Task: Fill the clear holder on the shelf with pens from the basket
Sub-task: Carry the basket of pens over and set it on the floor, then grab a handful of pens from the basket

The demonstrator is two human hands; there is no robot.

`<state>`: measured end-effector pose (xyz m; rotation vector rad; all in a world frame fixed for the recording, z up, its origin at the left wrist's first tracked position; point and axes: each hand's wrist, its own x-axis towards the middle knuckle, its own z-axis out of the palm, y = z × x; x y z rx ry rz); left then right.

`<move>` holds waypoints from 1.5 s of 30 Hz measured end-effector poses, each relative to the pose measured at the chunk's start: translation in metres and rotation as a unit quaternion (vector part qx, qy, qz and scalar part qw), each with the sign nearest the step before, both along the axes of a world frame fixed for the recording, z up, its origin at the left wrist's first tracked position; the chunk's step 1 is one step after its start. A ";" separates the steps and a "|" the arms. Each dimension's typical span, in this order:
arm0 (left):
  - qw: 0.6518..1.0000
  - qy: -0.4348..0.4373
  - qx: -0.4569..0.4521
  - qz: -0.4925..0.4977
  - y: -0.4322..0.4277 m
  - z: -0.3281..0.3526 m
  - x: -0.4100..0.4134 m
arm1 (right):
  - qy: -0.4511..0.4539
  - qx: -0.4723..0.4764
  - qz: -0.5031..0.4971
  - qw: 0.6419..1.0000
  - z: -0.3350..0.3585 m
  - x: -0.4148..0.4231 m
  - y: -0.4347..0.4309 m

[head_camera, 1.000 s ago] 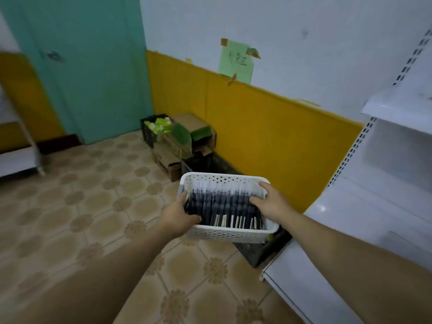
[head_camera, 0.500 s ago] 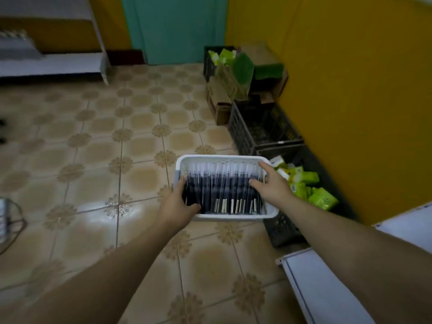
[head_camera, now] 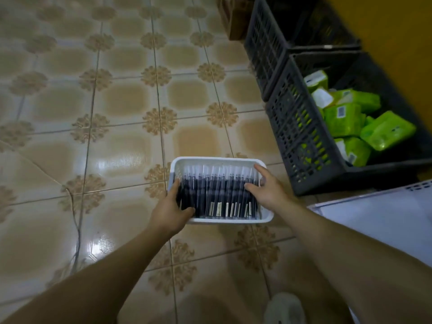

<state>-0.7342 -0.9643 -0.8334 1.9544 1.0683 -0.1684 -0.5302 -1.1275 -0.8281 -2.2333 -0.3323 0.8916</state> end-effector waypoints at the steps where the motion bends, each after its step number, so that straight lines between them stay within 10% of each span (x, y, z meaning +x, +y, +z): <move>1: 1.000 -0.001 -0.008 -0.003 -0.003 -0.014 -0.003 | 0.008 0.007 -0.004 1.000 -0.017 -0.002 -0.003; 19: 0.998 0.015 -0.003 0.053 -0.026 -0.157 0.009 | 0.022 -0.005 0.047 0.999 -0.158 0.020 0.002; 35: 0.997 0.049 0.058 -0.027 -0.022 -0.114 0.029 | -0.124 -0.076 0.120 0.982 -0.122 0.011 0.014; 45: 0.994 0.094 -0.048 0.023 -0.038 -0.130 0.076 | -0.010 -0.176 0.159 0.971 -0.136 0.001 0.036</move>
